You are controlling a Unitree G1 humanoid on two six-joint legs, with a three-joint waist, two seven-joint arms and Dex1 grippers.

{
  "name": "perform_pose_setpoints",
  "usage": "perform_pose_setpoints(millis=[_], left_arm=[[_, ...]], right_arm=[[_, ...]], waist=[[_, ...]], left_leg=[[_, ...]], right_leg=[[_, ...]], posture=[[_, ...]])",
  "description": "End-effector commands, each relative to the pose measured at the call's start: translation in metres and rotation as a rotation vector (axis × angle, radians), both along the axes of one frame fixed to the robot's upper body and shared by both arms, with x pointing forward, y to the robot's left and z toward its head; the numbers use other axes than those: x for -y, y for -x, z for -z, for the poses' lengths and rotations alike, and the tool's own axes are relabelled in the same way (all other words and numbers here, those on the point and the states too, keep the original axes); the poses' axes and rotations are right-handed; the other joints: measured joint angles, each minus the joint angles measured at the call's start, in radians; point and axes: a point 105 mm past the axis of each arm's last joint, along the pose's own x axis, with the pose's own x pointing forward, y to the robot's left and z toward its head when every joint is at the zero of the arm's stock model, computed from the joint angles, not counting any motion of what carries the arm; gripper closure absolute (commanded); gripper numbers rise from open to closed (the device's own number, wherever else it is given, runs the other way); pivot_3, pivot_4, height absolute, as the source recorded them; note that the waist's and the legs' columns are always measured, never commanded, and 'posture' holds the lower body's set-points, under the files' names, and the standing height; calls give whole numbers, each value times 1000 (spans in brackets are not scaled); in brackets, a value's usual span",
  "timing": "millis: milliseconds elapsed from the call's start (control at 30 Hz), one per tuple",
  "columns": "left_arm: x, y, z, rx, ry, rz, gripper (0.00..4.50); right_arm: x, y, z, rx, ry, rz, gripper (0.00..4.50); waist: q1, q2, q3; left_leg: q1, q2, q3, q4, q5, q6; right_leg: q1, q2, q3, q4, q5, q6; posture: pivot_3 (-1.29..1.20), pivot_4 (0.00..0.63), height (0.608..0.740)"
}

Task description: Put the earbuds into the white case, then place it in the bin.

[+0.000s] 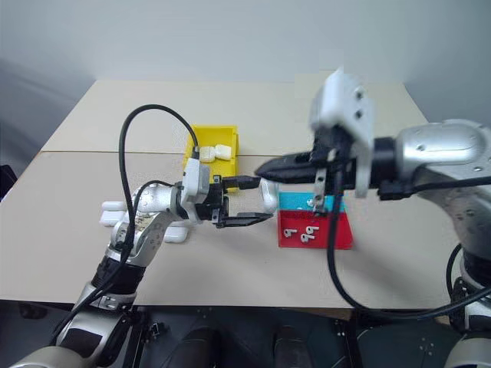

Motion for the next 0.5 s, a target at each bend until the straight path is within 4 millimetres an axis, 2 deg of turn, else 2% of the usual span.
perform_pose_setpoints(millis=[33,133,200,267,400,500], left_arm=[[-14,-19,-31,52,41,-279,1801],[-32,-50,-46,104,42,-617,1801],[-41,-66,-54,159,41,-768,1801],[-52,-82,-59,105,60,-918,1801],[-73,-104,-52,4,89,-1210,1801],[-74,-112,-37,-78,88,-1247,1801]], right_arm=[[22,-7,-8,24,-101,155,4456],[34,-16,11,-38,-138,285,4456],[37,-18,24,-73,-150,331,4456],[36,-20,35,-100,-154,356,4456],[36,-25,51,-145,-153,385,4456],[36,-27,57,-164,-122,381,4456]], waist=[[0,0,0],[2,-2,-1],[2,-2,-1],[2,-2,-1],[0,-2,0],[-1,-2,0]], left_leg=[[0,0,0,0,0,0],[1,0,-1,0,0,0],[0,-1,-1,1,0,0],[0,-1,-1,0,0,0],[-1,-1,-1,0,0,0],[0,-1,-1,0,0,0]], right_leg=[[0,0,0,0,0,0],[1,0,0,0,0,0],[1,0,0,0,0,1],[1,0,0,0,0,1],[1,0,0,0,1,1],[0,0,0,0,1,1]], posture=[[0,150,740],[0,150,740],[0,150,740],[0,150,740],[0,150,740],[0,150,740]])
